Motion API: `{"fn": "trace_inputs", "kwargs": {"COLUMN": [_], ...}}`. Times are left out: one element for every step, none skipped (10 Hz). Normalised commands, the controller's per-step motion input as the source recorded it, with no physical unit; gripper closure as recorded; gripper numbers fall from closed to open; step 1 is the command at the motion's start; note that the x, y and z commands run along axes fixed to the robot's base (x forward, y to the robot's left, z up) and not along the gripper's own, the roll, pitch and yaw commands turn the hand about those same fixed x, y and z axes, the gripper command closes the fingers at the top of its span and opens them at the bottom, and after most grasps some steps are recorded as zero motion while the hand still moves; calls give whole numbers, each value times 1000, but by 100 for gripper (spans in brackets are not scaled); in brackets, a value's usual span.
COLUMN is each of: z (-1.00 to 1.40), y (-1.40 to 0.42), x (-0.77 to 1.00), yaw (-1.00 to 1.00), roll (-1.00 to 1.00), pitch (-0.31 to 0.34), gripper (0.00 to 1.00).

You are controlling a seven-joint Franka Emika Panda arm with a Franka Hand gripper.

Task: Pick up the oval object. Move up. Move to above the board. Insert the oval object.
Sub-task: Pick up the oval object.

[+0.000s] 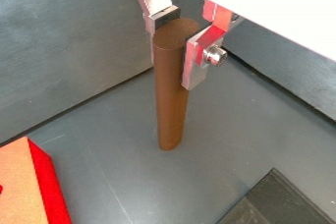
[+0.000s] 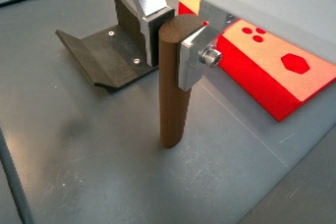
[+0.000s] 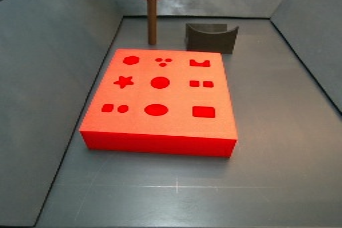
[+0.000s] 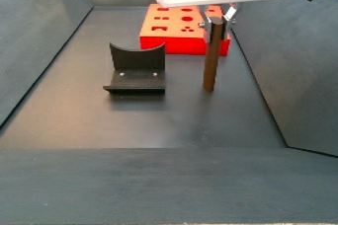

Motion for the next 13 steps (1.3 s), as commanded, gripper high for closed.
{"fn": "trace_inputs", "kwargs": {"z": [0, 0, 0, 0, 0, 0, 0, 137, 317, 220, 146, 246, 231], "y": [0, 0, 0, 0, -34, 0, -17, -20, 0, 0, 37, 0, 0], "x": [0, 0, 0, -43, -9, 20, 0, -77, -131, 0, 0, 66, 0], "yaw": [20, 20, 20, 0, 0, -9, -40, -771, -671, -506, -334, -934, -1000], "roll": [13, 13, 3, 0, 0, 0, 0, 0, -26, -33, -7, 0, 0], "pitch": [0, 0, 0, -7, 0, 0, 0, 0, -11, 0, 0, -7, -6], "gripper": [100, 100, 100, 100, 100, 100, 100, 100, 100, 100, 100, 100, 100]}}
